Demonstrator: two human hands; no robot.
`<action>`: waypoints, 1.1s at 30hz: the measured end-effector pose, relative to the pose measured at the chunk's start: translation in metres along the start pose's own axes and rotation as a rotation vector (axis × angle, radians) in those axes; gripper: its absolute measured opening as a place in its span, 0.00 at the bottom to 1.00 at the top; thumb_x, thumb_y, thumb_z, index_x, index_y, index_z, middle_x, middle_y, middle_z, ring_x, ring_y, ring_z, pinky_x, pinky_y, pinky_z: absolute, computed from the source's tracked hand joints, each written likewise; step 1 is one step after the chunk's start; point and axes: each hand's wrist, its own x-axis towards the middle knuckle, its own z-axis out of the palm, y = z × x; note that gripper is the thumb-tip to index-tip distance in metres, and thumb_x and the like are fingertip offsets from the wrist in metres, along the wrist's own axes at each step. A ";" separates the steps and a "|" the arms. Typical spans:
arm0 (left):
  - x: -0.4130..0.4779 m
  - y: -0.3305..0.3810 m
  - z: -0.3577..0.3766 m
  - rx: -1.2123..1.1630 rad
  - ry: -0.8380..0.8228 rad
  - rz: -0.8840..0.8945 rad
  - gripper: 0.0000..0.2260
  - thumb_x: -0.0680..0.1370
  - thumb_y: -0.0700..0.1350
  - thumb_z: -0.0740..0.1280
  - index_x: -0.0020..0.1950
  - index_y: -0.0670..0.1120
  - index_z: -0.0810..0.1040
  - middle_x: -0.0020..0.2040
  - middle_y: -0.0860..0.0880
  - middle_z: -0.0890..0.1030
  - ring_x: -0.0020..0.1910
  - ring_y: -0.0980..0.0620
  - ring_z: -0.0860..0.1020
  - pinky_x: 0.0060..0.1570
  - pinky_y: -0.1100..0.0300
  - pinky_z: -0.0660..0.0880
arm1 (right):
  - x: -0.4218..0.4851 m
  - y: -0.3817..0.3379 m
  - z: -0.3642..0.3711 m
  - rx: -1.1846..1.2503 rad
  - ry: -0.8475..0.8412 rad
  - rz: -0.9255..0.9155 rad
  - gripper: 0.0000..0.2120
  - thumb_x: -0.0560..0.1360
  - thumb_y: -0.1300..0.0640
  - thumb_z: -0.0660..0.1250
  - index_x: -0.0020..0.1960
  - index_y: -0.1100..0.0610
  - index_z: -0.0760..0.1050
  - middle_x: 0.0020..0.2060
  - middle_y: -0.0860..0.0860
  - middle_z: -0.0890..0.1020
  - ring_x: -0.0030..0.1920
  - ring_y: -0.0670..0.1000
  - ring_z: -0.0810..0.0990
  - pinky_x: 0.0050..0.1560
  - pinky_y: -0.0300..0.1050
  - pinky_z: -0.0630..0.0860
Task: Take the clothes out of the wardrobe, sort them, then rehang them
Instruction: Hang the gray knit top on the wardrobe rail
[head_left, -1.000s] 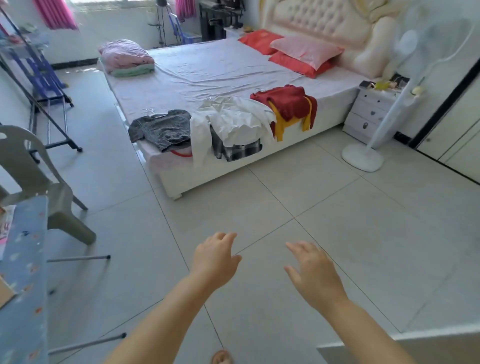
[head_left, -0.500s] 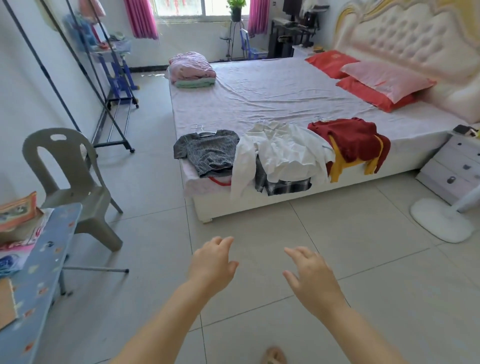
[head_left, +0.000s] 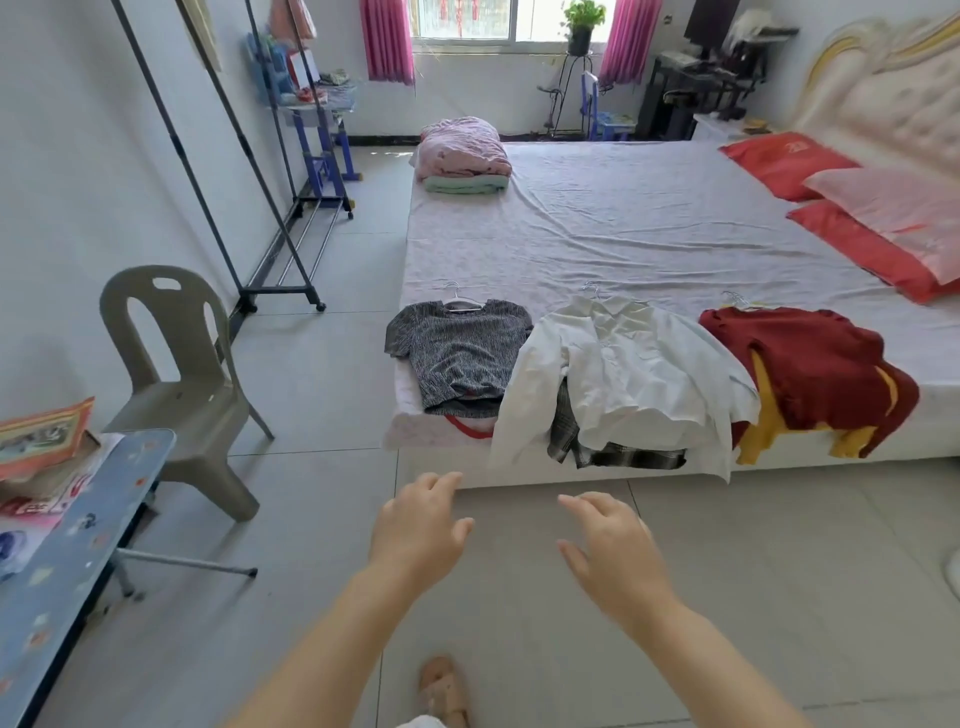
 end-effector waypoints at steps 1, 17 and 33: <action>0.017 -0.001 -0.001 -0.002 0.007 -0.006 0.24 0.78 0.53 0.60 0.72 0.51 0.60 0.68 0.52 0.67 0.66 0.51 0.67 0.61 0.57 0.65 | 0.018 0.001 -0.001 -0.015 -0.011 -0.009 0.23 0.75 0.55 0.65 0.69 0.55 0.68 0.63 0.51 0.72 0.65 0.54 0.69 0.64 0.45 0.62; 0.331 -0.054 -0.074 -0.014 -0.004 -0.015 0.23 0.77 0.53 0.62 0.71 0.51 0.62 0.67 0.50 0.69 0.65 0.48 0.68 0.61 0.54 0.66 | 0.353 -0.019 -0.009 -0.061 -0.128 -0.044 0.23 0.78 0.51 0.60 0.71 0.52 0.63 0.67 0.49 0.68 0.68 0.50 0.65 0.67 0.44 0.63; 0.595 -0.087 -0.077 -0.052 -0.108 -0.251 0.23 0.79 0.53 0.59 0.73 0.51 0.59 0.69 0.50 0.67 0.66 0.49 0.68 0.62 0.53 0.65 | 0.682 0.011 0.038 -0.087 -0.412 -0.138 0.23 0.78 0.51 0.61 0.71 0.52 0.64 0.66 0.51 0.70 0.66 0.52 0.67 0.67 0.48 0.64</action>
